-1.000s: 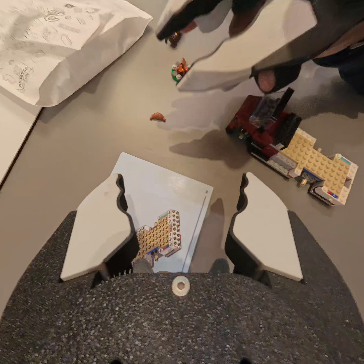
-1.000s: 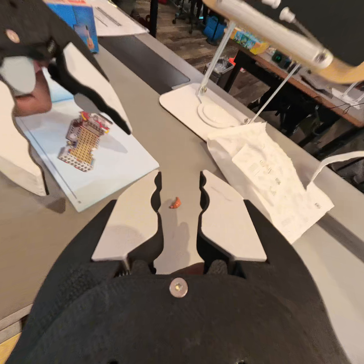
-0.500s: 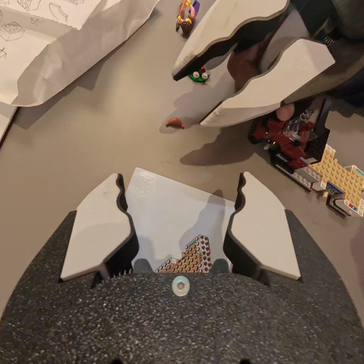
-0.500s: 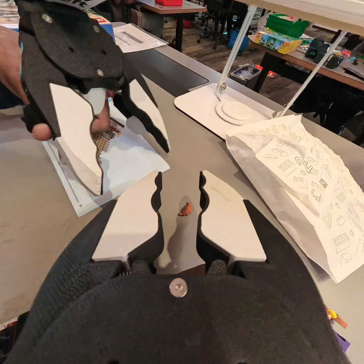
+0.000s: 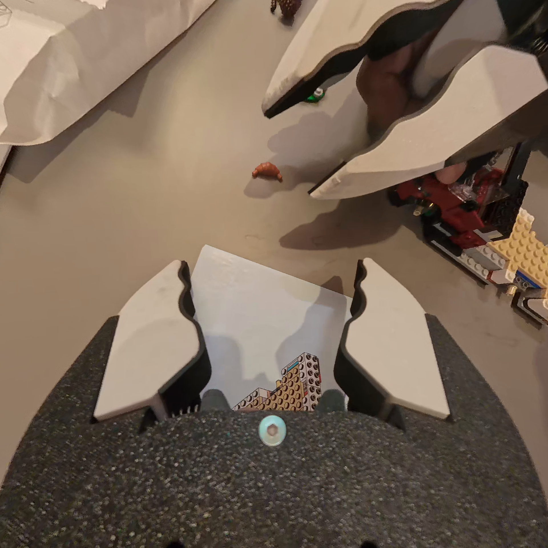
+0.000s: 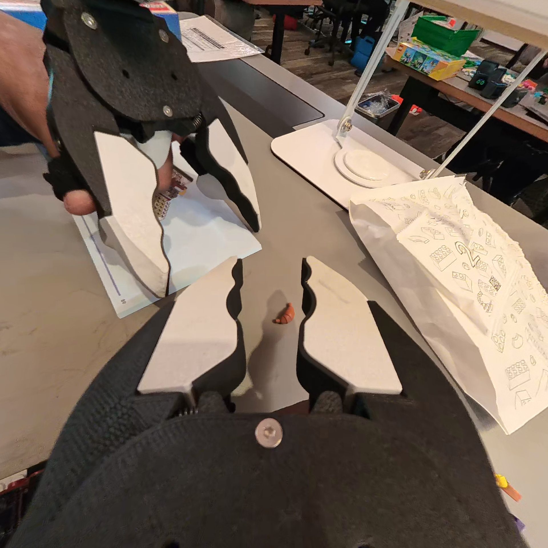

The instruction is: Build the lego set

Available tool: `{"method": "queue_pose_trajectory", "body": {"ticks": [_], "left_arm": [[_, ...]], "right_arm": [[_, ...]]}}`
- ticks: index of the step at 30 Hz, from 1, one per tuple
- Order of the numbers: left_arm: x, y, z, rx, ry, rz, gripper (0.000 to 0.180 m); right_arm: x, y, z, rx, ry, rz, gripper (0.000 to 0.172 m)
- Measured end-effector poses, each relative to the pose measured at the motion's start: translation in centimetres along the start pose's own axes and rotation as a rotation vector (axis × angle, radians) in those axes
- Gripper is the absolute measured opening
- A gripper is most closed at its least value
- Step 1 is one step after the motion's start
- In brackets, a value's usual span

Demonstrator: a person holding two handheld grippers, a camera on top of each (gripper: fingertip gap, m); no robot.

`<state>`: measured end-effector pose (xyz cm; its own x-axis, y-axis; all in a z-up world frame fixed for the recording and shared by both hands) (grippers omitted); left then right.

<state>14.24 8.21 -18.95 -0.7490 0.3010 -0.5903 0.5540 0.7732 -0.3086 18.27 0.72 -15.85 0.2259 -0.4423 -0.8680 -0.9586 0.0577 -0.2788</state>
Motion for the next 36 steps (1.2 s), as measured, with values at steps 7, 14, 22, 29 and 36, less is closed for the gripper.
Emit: {"method": "queue_pose_trajectory", "body": {"ticks": [7,14,22,29,36], "left_arm": [[0.1,0.0,0.1,-0.011,0.003,-0.005,0.105],[0.2,0.0,0.3,-0.024,0.005,-0.01,0.104],[0.3,-0.1,0.0,-0.032,-0.001,-0.006,0.1],[0.2,-0.3,-0.6,-0.034,-0.012,0.007,0.096],[0.2,-0.2,-1.2,-0.042,-0.021,0.016,0.091]], "right_arm": [[0.0,0.1,0.1,-0.006,0.009,-0.008,0.038],[0.1,0.2,0.3,-0.011,0.019,-0.018,0.038],[0.1,0.2,0.3,-0.019,0.021,-0.015,0.038],[0.1,0.3,0.3,-0.021,0.022,-0.016,0.038],[0.1,0.3,0.4,-0.027,0.025,-0.019,0.038]]}}
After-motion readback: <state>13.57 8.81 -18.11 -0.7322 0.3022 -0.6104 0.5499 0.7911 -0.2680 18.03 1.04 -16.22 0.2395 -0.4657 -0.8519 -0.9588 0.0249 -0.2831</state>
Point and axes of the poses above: each gripper's, where its closed fingertips meet, z out along the fingers, x out of its underside, y = z × x across the jaws, the point moved 4 cm from there along -z, back along the fingers, and after that the axes turned 9 degrees about -z, right-handed, at the moved point
